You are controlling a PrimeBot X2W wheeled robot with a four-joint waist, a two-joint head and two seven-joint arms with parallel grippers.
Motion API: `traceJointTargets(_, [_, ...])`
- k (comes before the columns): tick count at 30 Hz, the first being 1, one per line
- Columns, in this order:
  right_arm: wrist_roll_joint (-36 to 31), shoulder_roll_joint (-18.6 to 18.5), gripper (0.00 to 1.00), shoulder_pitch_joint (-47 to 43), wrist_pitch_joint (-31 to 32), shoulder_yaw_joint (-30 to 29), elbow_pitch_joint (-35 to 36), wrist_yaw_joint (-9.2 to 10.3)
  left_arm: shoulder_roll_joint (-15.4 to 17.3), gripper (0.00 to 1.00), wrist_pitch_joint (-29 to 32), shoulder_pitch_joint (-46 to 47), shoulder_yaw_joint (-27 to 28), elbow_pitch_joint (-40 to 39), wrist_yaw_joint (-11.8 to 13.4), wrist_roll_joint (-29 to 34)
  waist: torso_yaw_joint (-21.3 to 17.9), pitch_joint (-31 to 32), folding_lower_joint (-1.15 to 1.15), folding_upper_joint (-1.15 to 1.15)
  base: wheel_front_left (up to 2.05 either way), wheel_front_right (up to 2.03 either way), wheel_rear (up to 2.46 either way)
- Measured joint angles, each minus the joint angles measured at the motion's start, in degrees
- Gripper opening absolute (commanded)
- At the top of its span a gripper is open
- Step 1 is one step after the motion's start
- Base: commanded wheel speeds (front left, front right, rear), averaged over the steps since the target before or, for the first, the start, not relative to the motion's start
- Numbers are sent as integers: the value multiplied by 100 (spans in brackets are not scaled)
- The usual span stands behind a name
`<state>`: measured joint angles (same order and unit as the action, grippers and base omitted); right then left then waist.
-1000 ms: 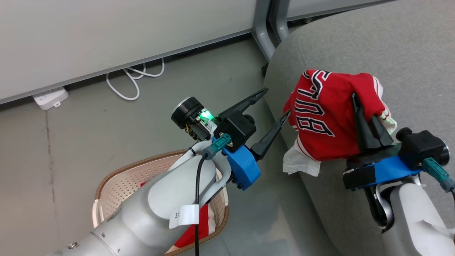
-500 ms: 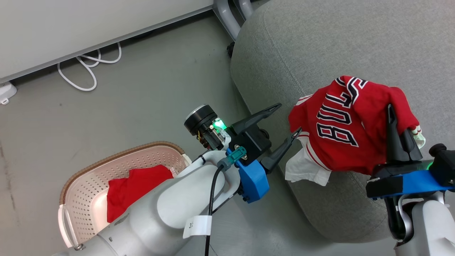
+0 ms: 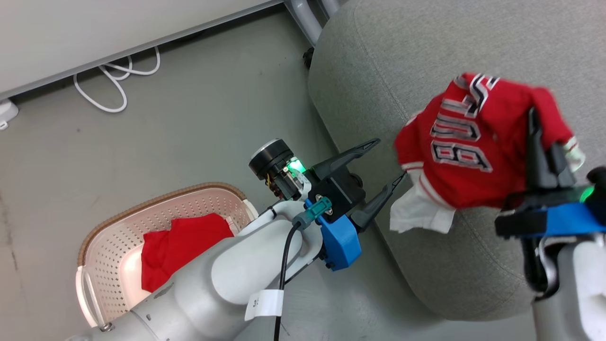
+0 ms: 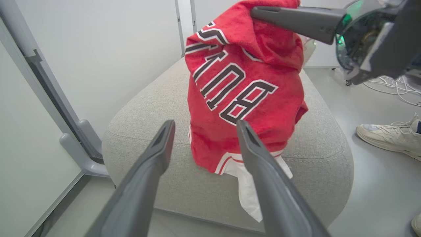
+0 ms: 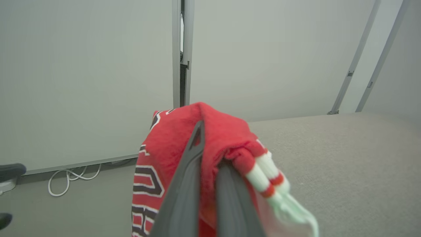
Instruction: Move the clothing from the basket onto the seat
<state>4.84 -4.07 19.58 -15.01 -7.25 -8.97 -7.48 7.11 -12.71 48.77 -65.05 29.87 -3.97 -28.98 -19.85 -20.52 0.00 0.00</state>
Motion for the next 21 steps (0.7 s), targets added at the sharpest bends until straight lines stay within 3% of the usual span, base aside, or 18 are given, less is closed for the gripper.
traceJointTargets(8, [-182, -499, 0, 1124, 0, -324, 225, -1, 157, 100, 36, 234, 31, -145, 67, 83, 127, -394, 0, 0, 0, 0, 0])
traceJointTargets(18, [-104, -1329, 0, 2502, -1, -1568, 322, -1, 405, 100, 159, 637, 91, -465, 145, 234, 341, -1125, 0, 0, 0, 0, 0])
traceJointTargets(21, [9, -1763, 0, 2825, -2, -1968, 4, -1, 514, 100, 205, 805, 120, -642, 192, 287, 443, -1469, 0, 0, 0, 0, 0])
